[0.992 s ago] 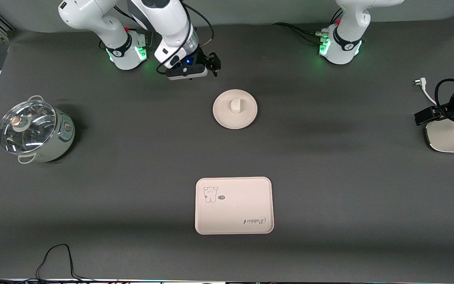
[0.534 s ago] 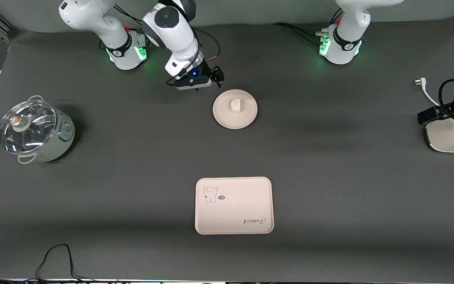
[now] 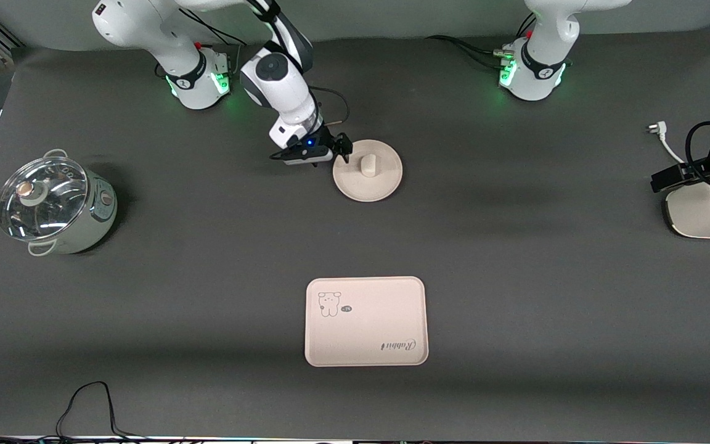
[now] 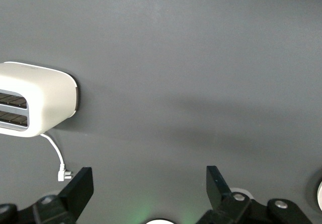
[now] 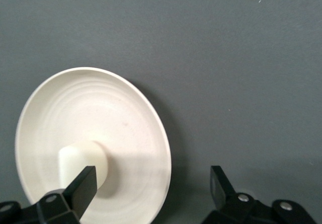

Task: Place bun in plate and plate on tray
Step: 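Lower the right gripper to the plate rim and grip it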

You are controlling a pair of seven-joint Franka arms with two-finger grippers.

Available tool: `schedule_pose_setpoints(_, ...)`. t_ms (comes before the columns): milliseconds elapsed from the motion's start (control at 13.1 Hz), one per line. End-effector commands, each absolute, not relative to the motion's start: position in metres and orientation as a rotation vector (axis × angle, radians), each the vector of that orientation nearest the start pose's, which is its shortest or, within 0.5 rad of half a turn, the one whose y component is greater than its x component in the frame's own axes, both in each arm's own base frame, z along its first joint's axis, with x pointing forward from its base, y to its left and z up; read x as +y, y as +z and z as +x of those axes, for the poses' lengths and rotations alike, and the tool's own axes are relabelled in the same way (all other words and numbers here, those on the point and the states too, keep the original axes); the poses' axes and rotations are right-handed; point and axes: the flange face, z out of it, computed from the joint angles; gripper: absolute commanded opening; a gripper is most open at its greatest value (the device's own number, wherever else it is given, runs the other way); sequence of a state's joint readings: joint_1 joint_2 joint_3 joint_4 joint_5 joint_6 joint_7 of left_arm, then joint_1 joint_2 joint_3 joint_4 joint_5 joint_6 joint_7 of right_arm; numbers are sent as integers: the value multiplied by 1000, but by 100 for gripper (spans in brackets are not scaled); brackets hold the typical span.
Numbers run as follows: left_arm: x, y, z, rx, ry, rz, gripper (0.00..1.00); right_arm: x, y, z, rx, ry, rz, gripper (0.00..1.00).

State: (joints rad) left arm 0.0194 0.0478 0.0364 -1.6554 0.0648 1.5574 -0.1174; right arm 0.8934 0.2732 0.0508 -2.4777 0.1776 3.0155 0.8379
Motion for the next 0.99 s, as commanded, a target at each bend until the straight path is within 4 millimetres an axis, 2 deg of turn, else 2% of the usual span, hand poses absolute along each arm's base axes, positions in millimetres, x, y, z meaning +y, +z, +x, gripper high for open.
schedule_pose_setpoints(0,39,562,559,-277,234,-3081,100,401,187,298,153,-198,-2870,100)
schedule_pose_setpoints(381,39,561,561,-287,233,-3097,100,400,178,298,159,-186,-2883,100)
schedule_pose_setpoints(610,38,561,559,-285,245,-3096,100,400,178,299,161,-188,-2882,65)
schedule_pose_setpoints(839,39,560,559,-287,252,-3095,100,401,179,299,161,-189,-2880,39)
schedule_pose_setpoints(915,38,560,559,-285,250,-3096,100,400,178,299,161,-188,-2882,34)
